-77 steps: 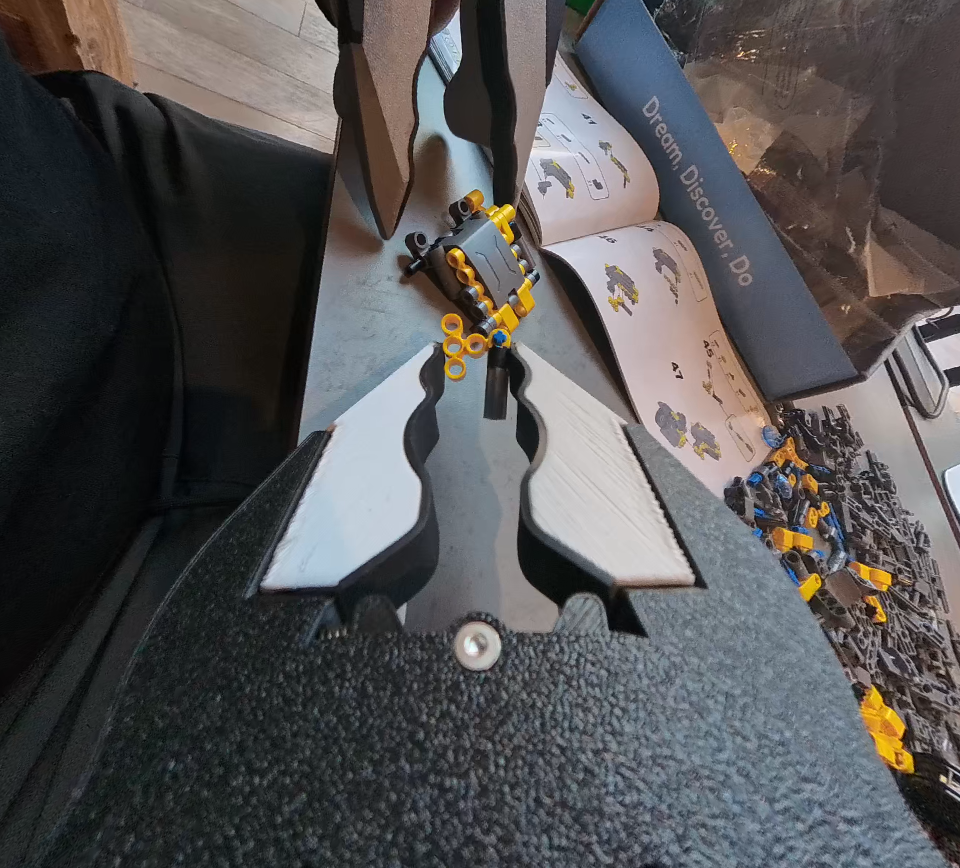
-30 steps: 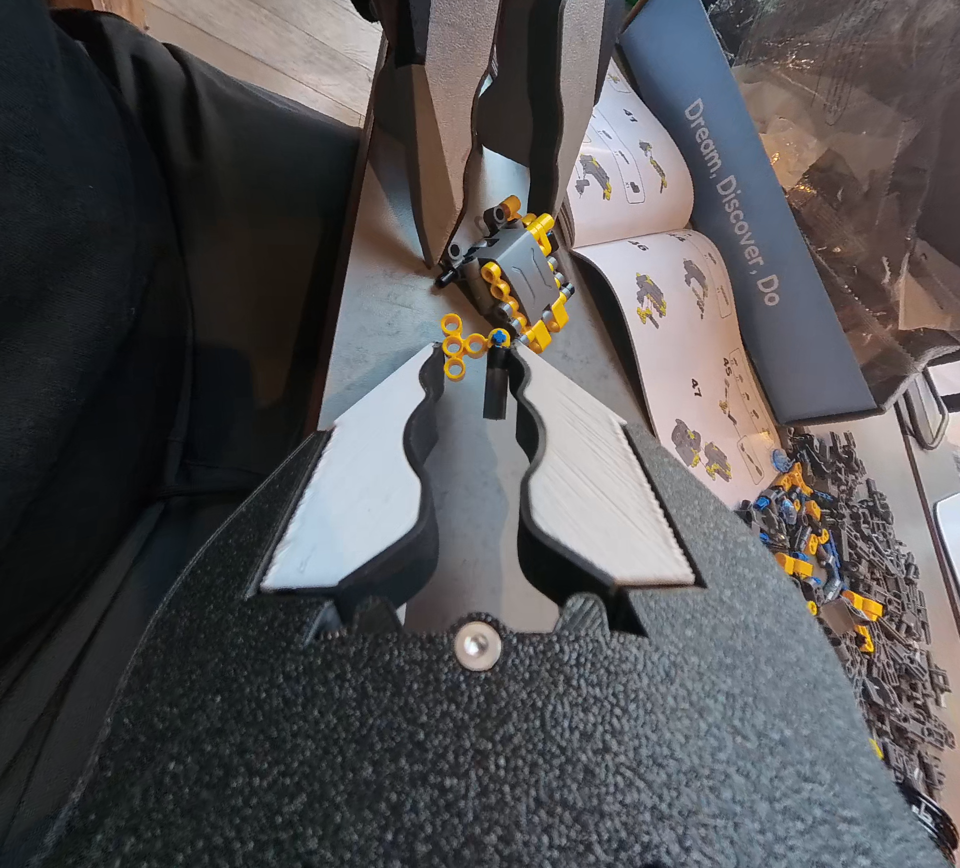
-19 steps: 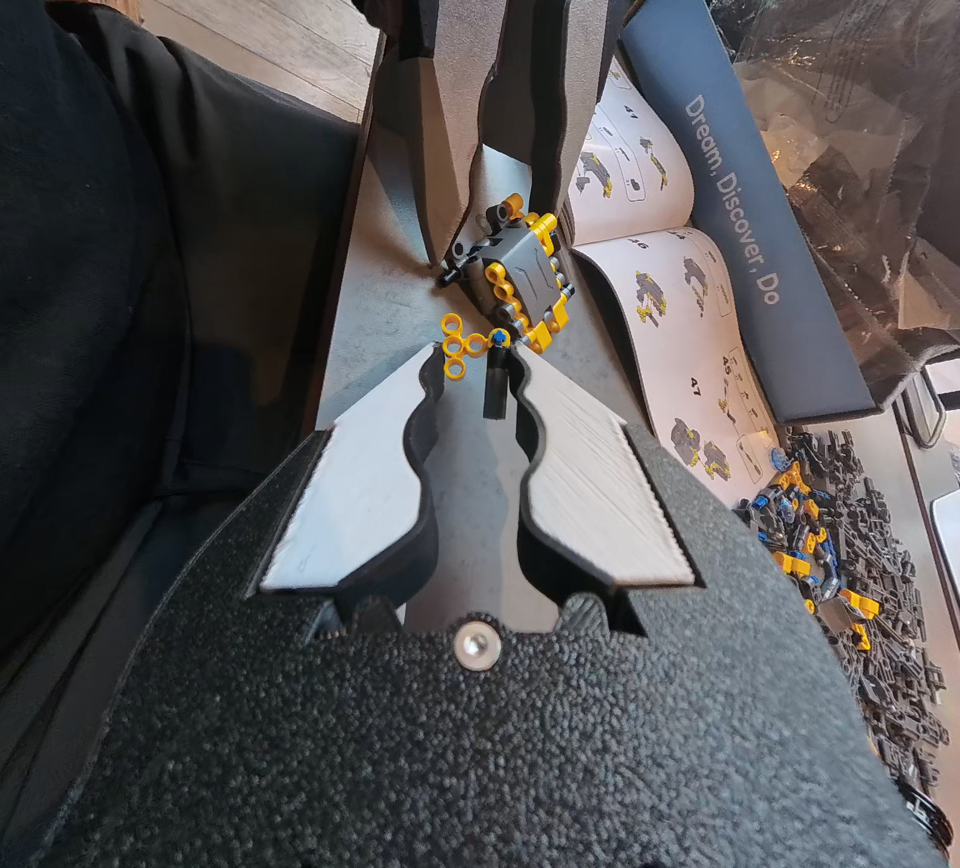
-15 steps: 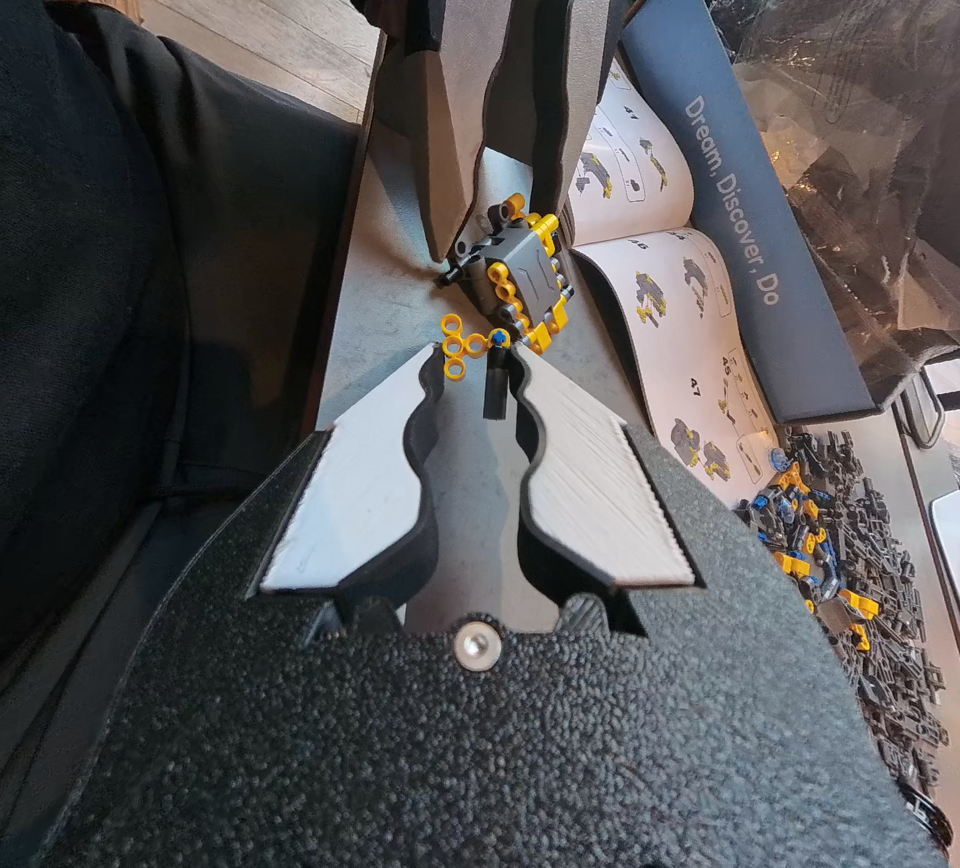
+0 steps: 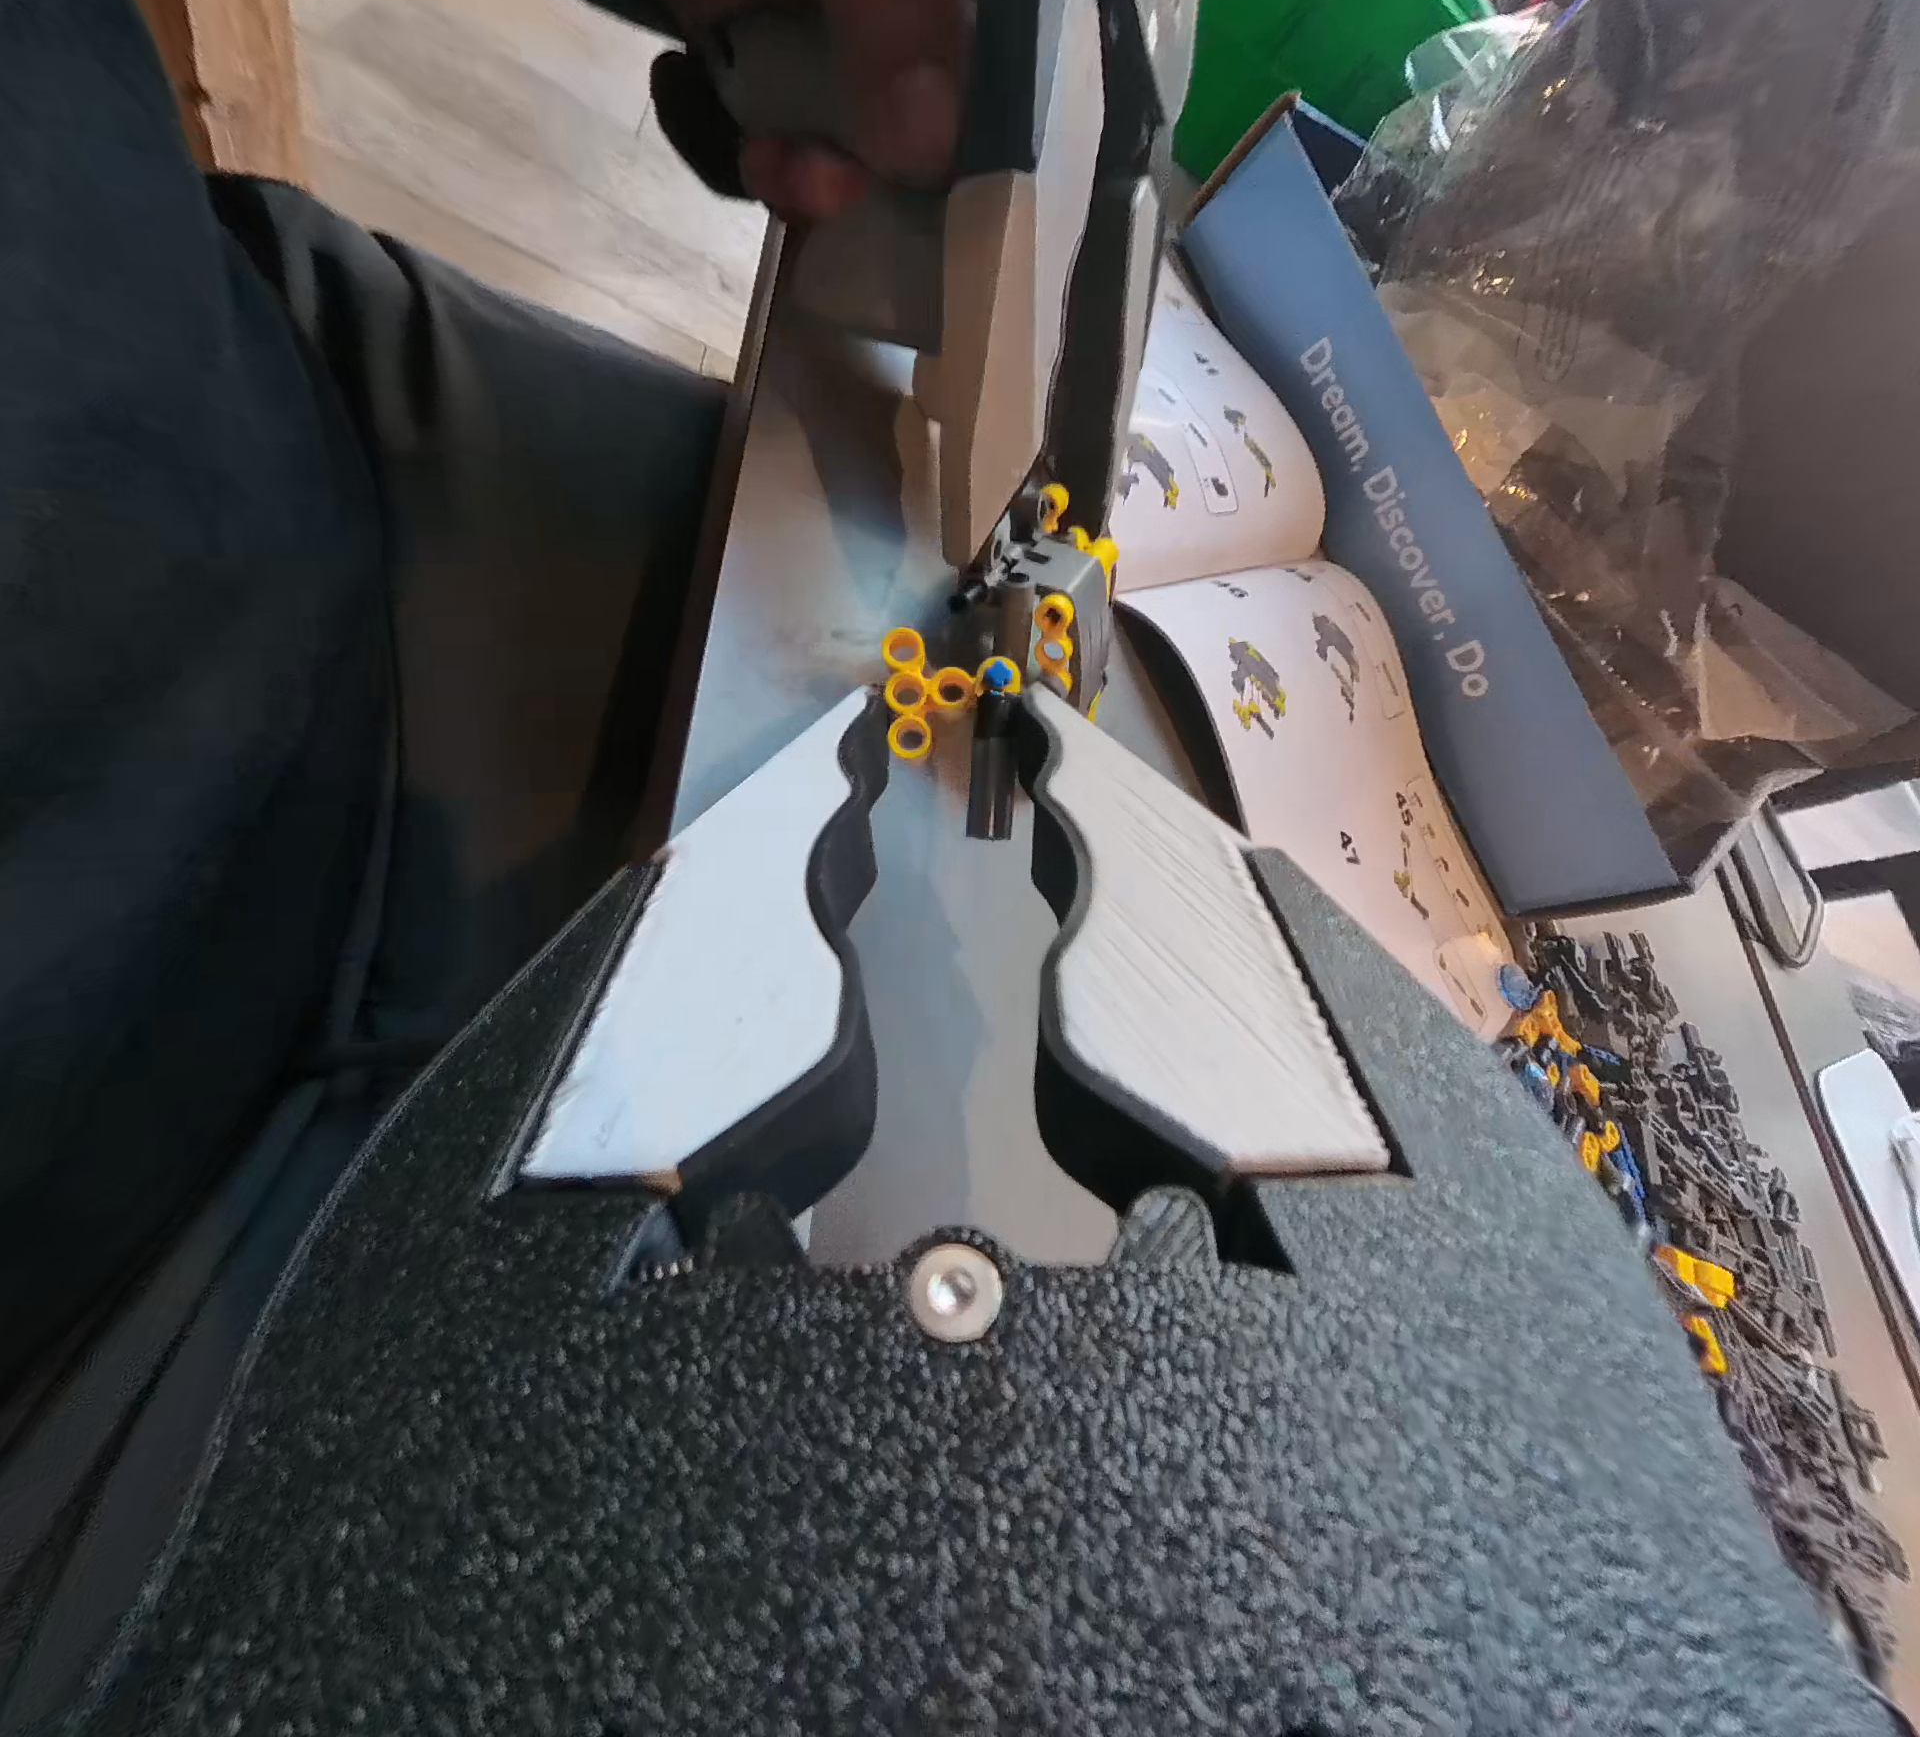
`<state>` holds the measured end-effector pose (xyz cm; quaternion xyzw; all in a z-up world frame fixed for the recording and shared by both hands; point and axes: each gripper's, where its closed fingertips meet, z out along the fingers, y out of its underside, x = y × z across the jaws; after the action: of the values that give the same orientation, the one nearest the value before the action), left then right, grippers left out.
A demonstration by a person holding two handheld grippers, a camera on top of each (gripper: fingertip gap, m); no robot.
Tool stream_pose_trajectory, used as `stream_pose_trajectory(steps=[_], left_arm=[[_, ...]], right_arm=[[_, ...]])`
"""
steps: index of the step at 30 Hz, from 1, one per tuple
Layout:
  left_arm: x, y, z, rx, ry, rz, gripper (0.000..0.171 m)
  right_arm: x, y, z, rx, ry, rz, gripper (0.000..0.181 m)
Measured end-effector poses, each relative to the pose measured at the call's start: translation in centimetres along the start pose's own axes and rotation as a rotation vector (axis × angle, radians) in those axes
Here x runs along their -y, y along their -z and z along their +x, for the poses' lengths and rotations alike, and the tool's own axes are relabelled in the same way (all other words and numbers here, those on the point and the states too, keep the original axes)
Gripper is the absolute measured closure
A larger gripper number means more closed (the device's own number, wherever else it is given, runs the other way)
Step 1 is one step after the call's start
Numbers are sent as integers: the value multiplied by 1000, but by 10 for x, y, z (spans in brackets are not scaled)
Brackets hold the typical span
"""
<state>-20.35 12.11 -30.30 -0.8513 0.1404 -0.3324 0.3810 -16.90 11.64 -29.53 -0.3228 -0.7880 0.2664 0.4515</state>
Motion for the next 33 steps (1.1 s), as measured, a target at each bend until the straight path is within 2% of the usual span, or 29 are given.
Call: stream_pose_trajectory(steps=[10,18,22,28,31,33], left_arm=[[6,-3,9,-104,175,59,122],[14,-1,15,-205,347,189,121],[10,0,13,-138,275,149,121],[-3,8,4,44,26,51,120],[-11,12,1,67,-3,7,123],[-12,16,0,82,-40,-3,119]], right_arm=[[17,2,11,17,-159,96,158],[14,-2,14,-1,-166,74,159],[11,-4,13,-2,-152,46,159],[8,-7,11,22,-161,25,159],[5,-9,10,41,-177,10,159],[7,-7,10,43,-177,23,159]])
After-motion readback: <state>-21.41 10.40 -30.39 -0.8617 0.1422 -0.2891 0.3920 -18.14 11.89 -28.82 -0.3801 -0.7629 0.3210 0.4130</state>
